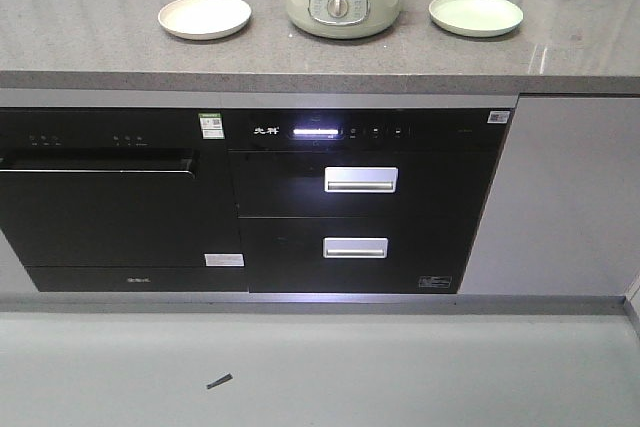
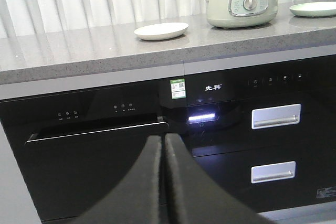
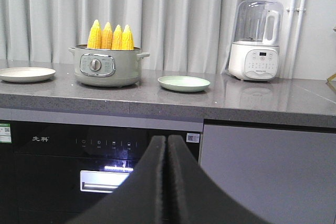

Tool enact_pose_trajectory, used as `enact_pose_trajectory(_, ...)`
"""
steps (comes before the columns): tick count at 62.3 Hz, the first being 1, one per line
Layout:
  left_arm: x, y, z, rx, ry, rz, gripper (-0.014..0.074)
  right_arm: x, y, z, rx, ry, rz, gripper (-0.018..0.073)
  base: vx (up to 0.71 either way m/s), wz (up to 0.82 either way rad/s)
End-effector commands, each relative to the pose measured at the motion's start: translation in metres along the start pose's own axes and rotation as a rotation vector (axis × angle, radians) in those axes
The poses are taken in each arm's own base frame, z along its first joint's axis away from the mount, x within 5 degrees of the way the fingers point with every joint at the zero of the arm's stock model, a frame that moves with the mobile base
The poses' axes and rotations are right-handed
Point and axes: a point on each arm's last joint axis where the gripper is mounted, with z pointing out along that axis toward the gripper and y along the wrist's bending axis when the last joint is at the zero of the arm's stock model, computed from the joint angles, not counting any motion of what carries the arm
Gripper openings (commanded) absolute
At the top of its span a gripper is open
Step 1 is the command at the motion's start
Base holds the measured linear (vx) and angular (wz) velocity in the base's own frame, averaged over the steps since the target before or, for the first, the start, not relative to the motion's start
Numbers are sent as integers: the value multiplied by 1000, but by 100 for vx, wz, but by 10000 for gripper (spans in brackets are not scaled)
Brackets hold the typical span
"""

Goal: Distribute corn equally
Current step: 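Drive up to the counter edge facing the pot and plates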

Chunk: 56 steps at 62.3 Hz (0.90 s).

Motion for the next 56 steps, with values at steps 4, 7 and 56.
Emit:
enact_pose_trajectory(4,-6,1,-1,-15,-79,-13,-6,-4,0,0,2,-73,-12,-4,5,-1)
enact_pose_trajectory(7,-6,1,-1,-15,-79,-13,-6,-4,0,0,2,-73,-12,-4,5,-1)
enact_pose_trajectory(56,-6,1,-1,-15,-79,-13,-6,-4,0,0,2,-73,-12,-4,5,-1)
